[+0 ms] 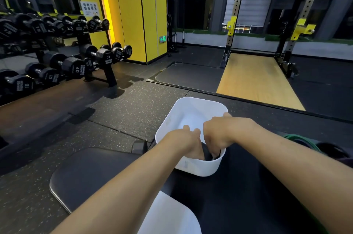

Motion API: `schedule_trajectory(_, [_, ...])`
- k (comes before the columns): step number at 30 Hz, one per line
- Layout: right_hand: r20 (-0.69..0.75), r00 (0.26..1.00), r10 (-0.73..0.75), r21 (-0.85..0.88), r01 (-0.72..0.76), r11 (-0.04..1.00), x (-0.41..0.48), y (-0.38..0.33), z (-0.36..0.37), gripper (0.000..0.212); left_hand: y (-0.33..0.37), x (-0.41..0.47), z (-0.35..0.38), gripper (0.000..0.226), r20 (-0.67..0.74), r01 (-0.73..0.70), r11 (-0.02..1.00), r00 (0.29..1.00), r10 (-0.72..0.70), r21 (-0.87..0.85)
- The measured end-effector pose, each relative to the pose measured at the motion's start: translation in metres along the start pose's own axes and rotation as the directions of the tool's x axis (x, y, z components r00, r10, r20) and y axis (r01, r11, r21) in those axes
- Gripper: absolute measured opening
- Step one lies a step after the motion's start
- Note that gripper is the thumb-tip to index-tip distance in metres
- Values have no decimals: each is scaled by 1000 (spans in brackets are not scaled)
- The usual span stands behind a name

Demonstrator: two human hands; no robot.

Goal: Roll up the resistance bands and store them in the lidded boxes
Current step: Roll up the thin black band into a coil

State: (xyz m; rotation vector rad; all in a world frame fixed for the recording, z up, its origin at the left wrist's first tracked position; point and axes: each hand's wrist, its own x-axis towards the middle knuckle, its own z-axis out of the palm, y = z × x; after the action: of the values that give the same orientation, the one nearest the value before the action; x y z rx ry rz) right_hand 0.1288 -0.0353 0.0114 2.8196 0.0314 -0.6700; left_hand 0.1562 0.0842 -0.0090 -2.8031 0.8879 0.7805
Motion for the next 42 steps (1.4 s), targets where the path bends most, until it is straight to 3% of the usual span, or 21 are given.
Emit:
schedule_trajectory(7, [-109,994,18,-75,-26,997,9,-1,10,27,-9,3,-8,81,49,5,999,999,-7,44])
schedule_trajectory(12, [3,1000,-15,96,15,995,3,11,-2,12,-9,5,-6,79,31,-23,998,999,21,54])
schedule_trajectory(16, [77,997,23,19,-24,1000,13,4,-4,16,-13,10,-4,86,13,-30,998,1000,29,54])
schedule_trajectory(21, [-41,999,34,-61,-37,997,18,-2,3,31,-17,15,-1,81,-4,-56,995,998,56,77])
schedule_trajectory(25, [-156,987,34,-11,-36,999,9,3,9,23,-20,15,-2,83,10,-38,999,999,38,37])
schedule_trajectory(29, [-201,978,59,-68,-74,995,7,-2,13,25,-15,12,0,73,24,-18,1000,1000,17,26])
schedule_trajectory(36, [-171,984,40,-155,-67,986,10,-7,11,24,-19,7,-7,69,27,-29,998,999,28,50])
schedule_trajectory(40, [-95,995,32,-62,-38,997,6,-2,6,10,-11,8,0,70,-34,0,1000,999,0,16])
schedule_trajectory(42, [-11,998,58,-3,-58,998,4,0,0,17,-10,6,-1,72,-42,1,1000,999,0,12])
